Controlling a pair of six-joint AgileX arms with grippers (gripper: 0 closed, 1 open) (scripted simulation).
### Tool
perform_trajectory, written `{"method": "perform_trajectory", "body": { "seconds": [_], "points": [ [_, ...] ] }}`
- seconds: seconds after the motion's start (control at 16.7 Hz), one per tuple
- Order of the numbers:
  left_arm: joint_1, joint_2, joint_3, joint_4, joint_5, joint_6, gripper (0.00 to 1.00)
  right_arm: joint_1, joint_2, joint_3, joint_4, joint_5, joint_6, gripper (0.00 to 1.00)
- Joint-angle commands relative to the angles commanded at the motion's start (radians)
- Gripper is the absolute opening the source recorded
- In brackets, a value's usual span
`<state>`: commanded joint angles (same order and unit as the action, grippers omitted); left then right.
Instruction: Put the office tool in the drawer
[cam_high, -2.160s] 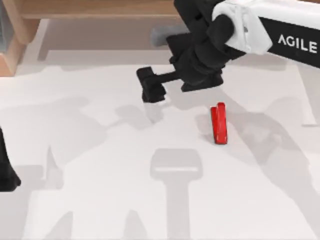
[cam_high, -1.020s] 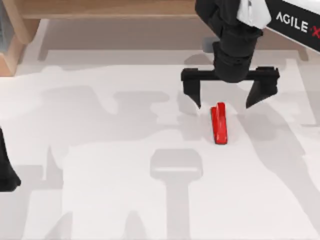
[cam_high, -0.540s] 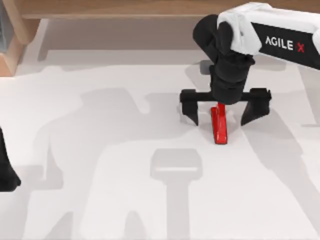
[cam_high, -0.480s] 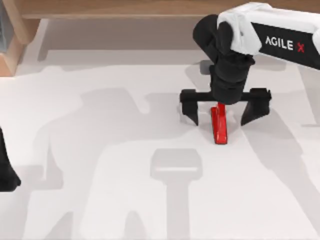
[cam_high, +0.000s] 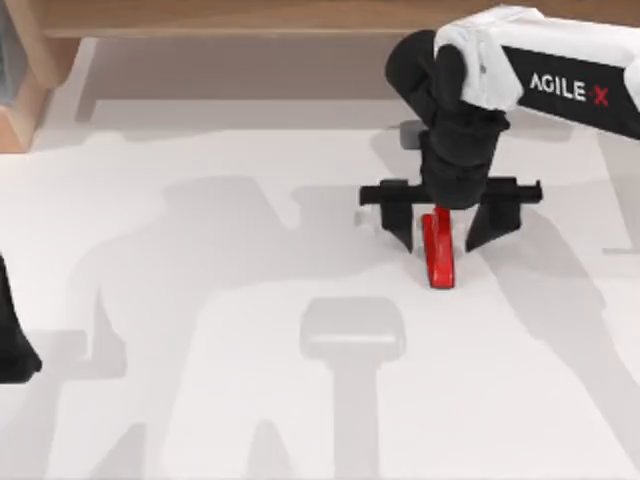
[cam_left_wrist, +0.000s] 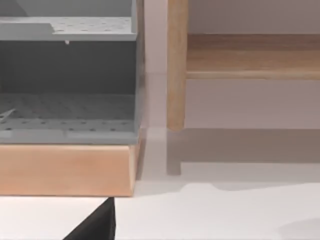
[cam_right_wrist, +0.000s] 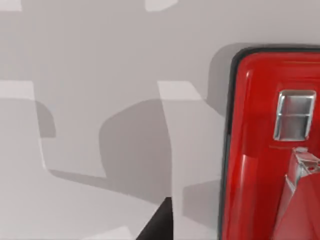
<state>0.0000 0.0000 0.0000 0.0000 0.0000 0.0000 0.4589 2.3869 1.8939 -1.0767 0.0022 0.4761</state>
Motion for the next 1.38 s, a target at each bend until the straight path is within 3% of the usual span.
{"method": "perform_trajectory", "body": {
  "seconds": [0.36,1.38],
  "points": [
    [0.000,0.000,0.000,0.000,0.000,0.000,1.00,0.000,0.000,0.000,0.000,0.000,0.000,0.02],
    [0.000,0.000,0.000,0.000,0.000,0.000,1.00,0.000,-0.029,0.071,-0.100,0.000,0.000,0.00]
  ]
}}
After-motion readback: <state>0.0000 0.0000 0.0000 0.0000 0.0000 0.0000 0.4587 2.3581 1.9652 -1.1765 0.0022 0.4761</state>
